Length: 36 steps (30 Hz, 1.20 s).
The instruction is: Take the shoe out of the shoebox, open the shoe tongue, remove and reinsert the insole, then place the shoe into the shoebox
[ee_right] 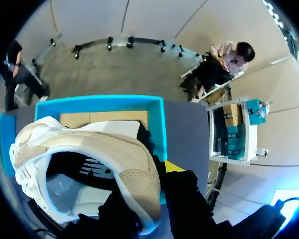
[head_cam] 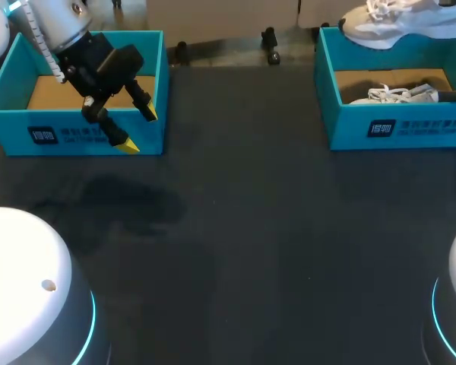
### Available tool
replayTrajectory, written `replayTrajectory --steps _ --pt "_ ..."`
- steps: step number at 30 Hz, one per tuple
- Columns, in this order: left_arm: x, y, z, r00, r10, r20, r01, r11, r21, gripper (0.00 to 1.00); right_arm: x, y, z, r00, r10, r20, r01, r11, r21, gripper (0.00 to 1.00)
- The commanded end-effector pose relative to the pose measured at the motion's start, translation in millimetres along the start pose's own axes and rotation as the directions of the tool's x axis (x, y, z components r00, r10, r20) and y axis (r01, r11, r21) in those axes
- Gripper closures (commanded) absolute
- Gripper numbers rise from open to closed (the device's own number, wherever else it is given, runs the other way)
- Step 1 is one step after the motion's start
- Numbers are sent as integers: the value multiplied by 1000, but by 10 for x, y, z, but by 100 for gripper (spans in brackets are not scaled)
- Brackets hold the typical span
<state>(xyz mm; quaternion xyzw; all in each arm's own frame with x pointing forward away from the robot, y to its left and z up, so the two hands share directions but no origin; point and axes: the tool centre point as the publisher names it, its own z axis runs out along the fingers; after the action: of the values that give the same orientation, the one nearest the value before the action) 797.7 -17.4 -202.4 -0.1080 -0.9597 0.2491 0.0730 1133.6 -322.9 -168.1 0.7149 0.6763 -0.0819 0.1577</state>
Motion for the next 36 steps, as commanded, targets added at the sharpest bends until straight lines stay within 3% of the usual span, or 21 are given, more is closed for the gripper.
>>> replayTrajectory --steps 1,36 --pt "3 2 -4 1000 0 -1 0 1000 -3 0 6 26 45 999 46 21 -46 999 26 100" --pt "3 2 -4 1000 0 -1 0 1000 -3 0 76 69 743 998 44 42 -46 998 46 100"
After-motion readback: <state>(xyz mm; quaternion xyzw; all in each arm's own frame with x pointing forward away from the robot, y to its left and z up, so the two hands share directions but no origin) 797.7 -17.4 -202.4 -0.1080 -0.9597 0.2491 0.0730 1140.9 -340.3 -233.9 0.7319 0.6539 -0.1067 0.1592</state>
